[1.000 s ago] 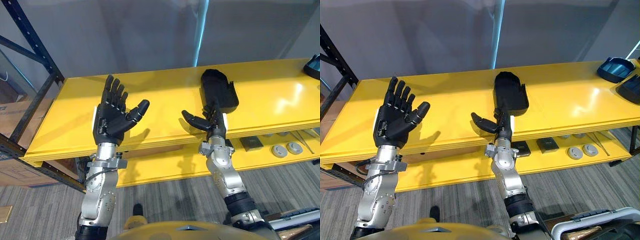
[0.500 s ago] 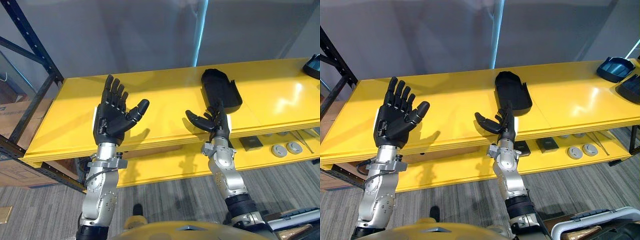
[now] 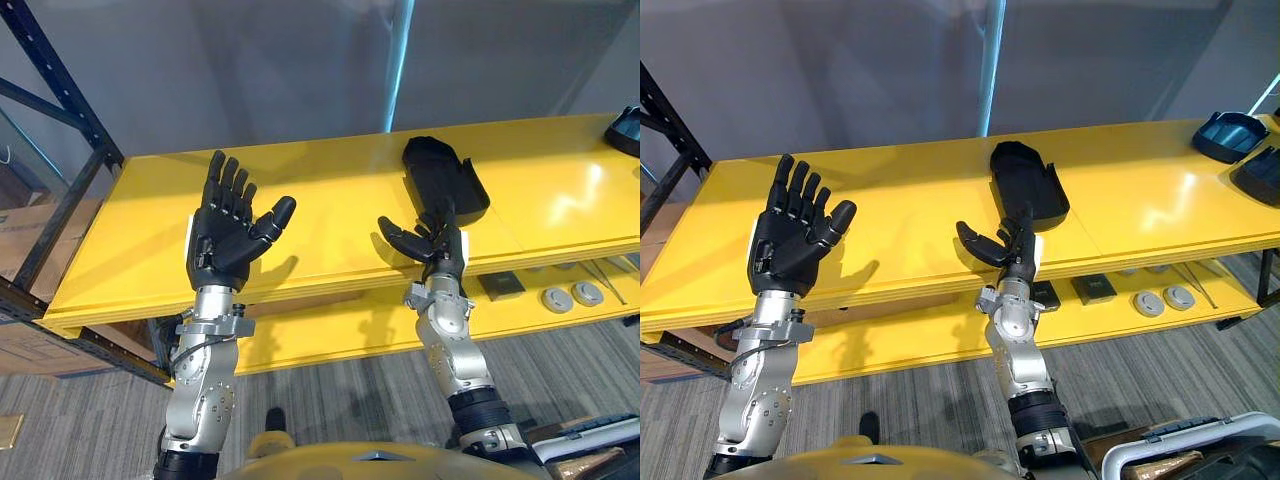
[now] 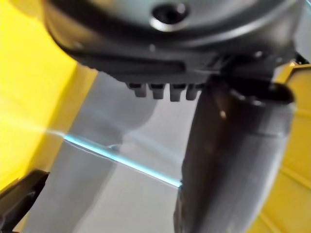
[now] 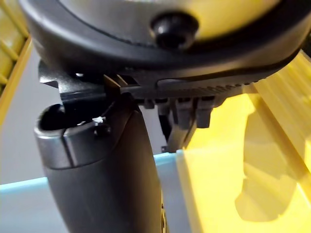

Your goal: Walk over and take three plastic housings, then place them on the shelf

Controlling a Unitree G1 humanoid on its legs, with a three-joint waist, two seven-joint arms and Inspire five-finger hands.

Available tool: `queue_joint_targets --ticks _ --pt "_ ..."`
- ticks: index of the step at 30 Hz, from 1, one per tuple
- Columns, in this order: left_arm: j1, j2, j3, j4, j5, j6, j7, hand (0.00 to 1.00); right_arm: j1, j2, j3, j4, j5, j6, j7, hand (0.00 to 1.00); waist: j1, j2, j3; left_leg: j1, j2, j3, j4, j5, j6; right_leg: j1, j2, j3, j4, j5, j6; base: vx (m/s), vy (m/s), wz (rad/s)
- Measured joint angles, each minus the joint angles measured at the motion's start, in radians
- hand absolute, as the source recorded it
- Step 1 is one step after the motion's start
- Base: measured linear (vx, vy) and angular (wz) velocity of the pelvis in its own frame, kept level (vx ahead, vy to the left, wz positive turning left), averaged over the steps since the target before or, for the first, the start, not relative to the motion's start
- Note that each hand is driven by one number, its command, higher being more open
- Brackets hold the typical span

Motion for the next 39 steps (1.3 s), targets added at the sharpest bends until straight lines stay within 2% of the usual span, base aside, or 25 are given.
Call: queue_joint_targets --ticks 7,10,15,18,21,25,32,39 --pt "0.000 0.000 0.000 0.000 -0.002 0.001 -0.002 1.00 0.002 0.000 -0.001 -0.001 0.000 -0.008 0.003 1.00 0.000 -0.003 0.002 0.001 0.000 0.001 0.000 -0.001 0.000 0.000 0.000 0.000 0.000 0.000 0.000 0.00 0.000 -0.01" --pt "0.000 0.000 0.000 0.000 -0.002 0.001 -0.002 1.00 0.002 0.000 -0.002 -0.001 0.010 -0.016 0.032 1.00 0.000 -0.003 0.002 0.001 0.000 0.001 0.000 -0.001 0.000 0.000 0.000 0.000 -0.001 0.000 0.000 0.00 0.000 0.00" --pt "0.009 0.000 0.001 -0.002 -0.002 0.001 -0.007 1.00 0.039 -0.024 0.000 -0.066 0.090 -0.018 0.219 1.00 0.000 -0.005 0.004 0.001 0.000 0.002 0.000 -0.003 -0.001 0.000 0.000 0.001 -0.002 0.000 0.000 0.00 0.000 0.00" --pt "0.043 0.001 0.007 -0.007 -0.002 0.001 -0.012 1.00 0.101 -0.082 0.004 -0.195 0.140 -0.016 0.359 1.00 -0.001 -0.011 0.008 0.001 0.001 0.003 0.000 -0.004 -0.002 0.000 0.000 0.001 -0.003 -0.001 0.000 0.00 0.000 0.00" --pt "0.069 0.001 0.026 -0.011 -0.002 0.001 -0.012 1.00 0.188 -0.110 -0.037 -0.350 0.167 -0.013 0.452 1.00 -0.003 -0.019 0.015 0.001 0.001 0.006 0.000 -0.006 -0.002 -0.002 0.000 0.004 -0.003 -0.002 -0.002 0.00 0.000 0.00" --pt "0.119 0.001 0.087 -0.057 -0.002 0.001 -0.006 1.00 0.323 -0.117 -0.101 -0.486 0.208 -0.009 0.528 1.00 -0.015 -0.029 0.022 0.001 0.003 0.024 0.000 -0.017 -0.007 -0.016 0.000 0.022 -0.002 -0.003 -0.003 0.00 -0.002 -0.12" --pt "0.203 -0.006 0.122 -0.170 -0.024 -0.026 0.000 1.00 0.539 -0.114 -0.216 -0.525 0.243 -0.004 0.553 1.00 -0.055 -0.038 0.030 0.007 0.005 0.061 0.000 -0.024 -0.006 -0.037 -0.001 0.060 0.000 -0.003 -0.002 0.01 -0.007 -0.15" --pt "0.206 -0.006 0.106 -0.174 -0.034 -0.033 0.050 1.00 0.563 -0.118 -0.245 -0.525 0.232 -0.004 0.590 1.00 -0.075 -0.040 0.033 0.019 0.013 0.098 0.000 -0.036 -0.011 -0.056 0.003 0.097 0.004 -0.002 -0.001 0.01 -0.006 -0.17"
